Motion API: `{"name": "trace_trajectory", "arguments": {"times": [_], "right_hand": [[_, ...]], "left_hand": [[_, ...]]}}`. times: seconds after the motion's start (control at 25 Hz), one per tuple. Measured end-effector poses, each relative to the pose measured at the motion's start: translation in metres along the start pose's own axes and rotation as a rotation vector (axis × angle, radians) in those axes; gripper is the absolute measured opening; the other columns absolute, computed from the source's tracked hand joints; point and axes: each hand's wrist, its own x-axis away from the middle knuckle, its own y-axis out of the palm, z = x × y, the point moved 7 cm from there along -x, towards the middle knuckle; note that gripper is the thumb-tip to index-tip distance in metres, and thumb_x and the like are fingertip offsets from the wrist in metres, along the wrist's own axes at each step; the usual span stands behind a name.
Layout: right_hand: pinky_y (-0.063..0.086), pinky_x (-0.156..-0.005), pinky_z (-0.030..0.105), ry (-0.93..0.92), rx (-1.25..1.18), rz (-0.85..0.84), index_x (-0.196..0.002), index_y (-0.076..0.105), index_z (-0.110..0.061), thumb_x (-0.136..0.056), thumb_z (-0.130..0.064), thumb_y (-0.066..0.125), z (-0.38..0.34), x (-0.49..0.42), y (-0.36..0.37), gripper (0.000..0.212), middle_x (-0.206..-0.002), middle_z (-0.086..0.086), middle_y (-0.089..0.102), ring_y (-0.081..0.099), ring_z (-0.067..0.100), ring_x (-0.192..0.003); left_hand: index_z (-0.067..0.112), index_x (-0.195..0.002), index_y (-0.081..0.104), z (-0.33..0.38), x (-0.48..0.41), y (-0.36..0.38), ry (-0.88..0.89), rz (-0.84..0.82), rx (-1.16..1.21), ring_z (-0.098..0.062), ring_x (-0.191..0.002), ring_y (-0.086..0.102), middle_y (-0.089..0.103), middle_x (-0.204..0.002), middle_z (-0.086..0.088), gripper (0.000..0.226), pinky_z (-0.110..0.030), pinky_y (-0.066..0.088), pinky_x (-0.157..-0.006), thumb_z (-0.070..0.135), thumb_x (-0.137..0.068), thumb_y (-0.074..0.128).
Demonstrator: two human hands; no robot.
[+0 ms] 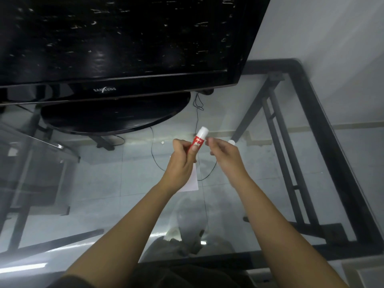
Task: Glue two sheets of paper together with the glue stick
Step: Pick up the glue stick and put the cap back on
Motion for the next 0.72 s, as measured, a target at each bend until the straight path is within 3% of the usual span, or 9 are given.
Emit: {"name": "trace_trajectory", "arguments": {"times": [0.12,0.2,0.36,0.52,0.56,0.6,0.68,0.72], "right_hand": [[0.043,-0.069,0.006,-0.067,-0.048,-0.05,-0.08,0.072,-0.037,-0.084,-0.048,0.058,-0.018,0.003,0.009,0.018,-0.08,-0.024,0.069,0.061,-0.007,-0.079],[0.043,-0.067,0.006,-0.075,-0.102,-0.043,-0.073,0.073,-0.035,-0.083,-0.04,0.063,-0.024,0.003,0.01,0.016,-0.07,-0.022,0.069,0.062,-0.009,-0.073],[0.04,-0.063,0.007,-0.01,-0.177,0.098,-0.065,0.072,-0.041,-0.077,-0.048,0.067,-0.03,0.006,-0.001,0.015,-0.07,-0.023,0.069,0.062,-0.009,-0.072],[0.039,-0.055,0.0,-0.053,-0.209,0.119,-0.067,0.071,-0.042,-0.078,-0.053,0.063,-0.045,0.013,-0.001,0.017,-0.074,-0.018,0.071,0.061,-0.009,-0.074],[0.04,-0.056,0.001,-0.071,-0.229,0.117,-0.07,0.072,-0.039,-0.078,-0.052,0.064,-0.049,0.015,-0.001,0.017,-0.076,-0.011,0.071,0.062,-0.007,-0.074],[0.043,-0.057,0.004,-0.094,-0.244,0.12,-0.073,0.073,-0.036,-0.078,-0.05,0.064,-0.054,0.016,-0.001,0.018,-0.079,-0.003,0.071,0.062,-0.002,-0.073],[0.049,-0.061,0.017,-0.131,-0.252,0.117,-0.077,0.073,-0.027,-0.079,-0.045,0.066,-0.062,0.019,-0.002,0.02,-0.088,0.011,0.068,0.062,0.014,-0.077],[0.048,-0.061,0.015,-0.142,-0.25,0.109,-0.077,0.073,-0.025,-0.08,-0.044,0.066,-0.064,0.021,-0.002,0.02,-0.09,0.014,0.068,0.062,0.016,-0.079]], "left_hand": [[0.017,-0.094,0.036,0.005,0.003,-0.002,0.02,-0.007,0.007,0.003,-0.066,0.051,0.05,-0.081,0.006,0.036,-0.012,0.044,-0.06,0.052,-0.087,0.033],[0.021,-0.096,0.036,0.007,0.003,-0.005,0.009,-0.021,0.022,0.002,-0.07,0.054,0.052,-0.083,0.008,0.035,-0.013,0.044,-0.061,0.054,-0.086,0.035],[0.031,-0.11,0.033,0.01,0.011,-0.018,0.052,0.003,-0.036,-0.001,-0.085,0.055,0.049,-0.098,0.018,0.041,-0.011,0.047,-0.068,0.047,-0.081,0.057],[0.024,-0.09,0.047,0.032,0.021,-0.034,0.179,0.171,-0.116,0.002,-0.07,0.057,0.058,-0.08,0.018,0.016,-0.006,0.043,-0.06,0.032,-0.086,0.06],[0.021,-0.087,0.05,0.03,0.02,-0.034,0.112,0.152,0.019,-0.001,-0.062,0.058,0.06,-0.072,0.015,0.014,-0.009,0.044,-0.057,0.033,-0.088,0.057],[0.017,-0.087,0.054,0.025,0.017,-0.031,-0.045,0.092,0.301,-0.004,-0.055,0.056,0.06,-0.066,0.011,0.018,-0.011,0.045,-0.053,0.034,-0.09,0.054],[0.007,-0.089,0.058,0.018,0.021,-0.013,-0.565,-0.061,0.999,-0.004,-0.043,0.05,0.057,-0.056,0.002,0.027,-0.012,0.046,-0.044,0.033,-0.091,0.052],[0.003,-0.091,0.057,0.019,0.026,-0.008,-0.725,-0.105,1.13,-0.004,-0.039,0.048,0.055,-0.054,-0.001,0.029,-0.012,0.045,-0.04,0.032,-0.092,0.052]]}}
